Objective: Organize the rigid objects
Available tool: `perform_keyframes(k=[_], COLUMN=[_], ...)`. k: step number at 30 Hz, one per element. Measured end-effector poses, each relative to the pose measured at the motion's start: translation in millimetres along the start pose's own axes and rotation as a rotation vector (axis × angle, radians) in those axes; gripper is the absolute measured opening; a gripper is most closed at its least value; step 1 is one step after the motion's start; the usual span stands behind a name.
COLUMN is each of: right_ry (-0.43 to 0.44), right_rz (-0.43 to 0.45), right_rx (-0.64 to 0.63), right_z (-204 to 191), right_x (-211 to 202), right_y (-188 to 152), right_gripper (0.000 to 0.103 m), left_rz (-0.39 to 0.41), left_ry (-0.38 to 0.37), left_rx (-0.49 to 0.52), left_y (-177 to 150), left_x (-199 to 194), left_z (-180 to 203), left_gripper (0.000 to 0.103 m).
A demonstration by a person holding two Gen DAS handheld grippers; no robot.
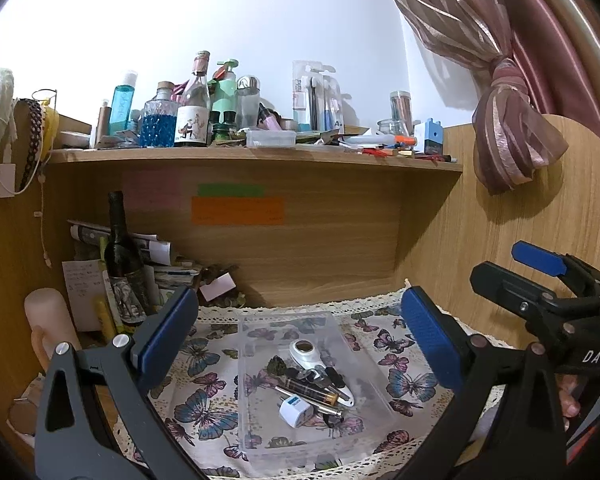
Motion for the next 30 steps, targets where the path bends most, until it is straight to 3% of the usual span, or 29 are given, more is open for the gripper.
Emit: perform_keyframes(k=[30], right_ry=[-0.024], right_rz=[-0.004], right_rx=[0.013], right_z=[-6.0], right_x=[2.8], right_y=[-1.5], right_gripper=[0.103], left_rz=[0.012], left_ry=[0.003], left_rx=[-0.005], left_y=[6.2], left_x=[5.1], left_z=[1.6], left_gripper=[0.103])
Point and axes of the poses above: each gripper's, at about its wrist camera, not at the fingertips, and x roughly the way its jaws point, z to its right, y to its top, the point moved 6 cm from there along x, roughly the way its jaws point, and after that the axes turned 14 degrees about x, right-handed, at the moved point
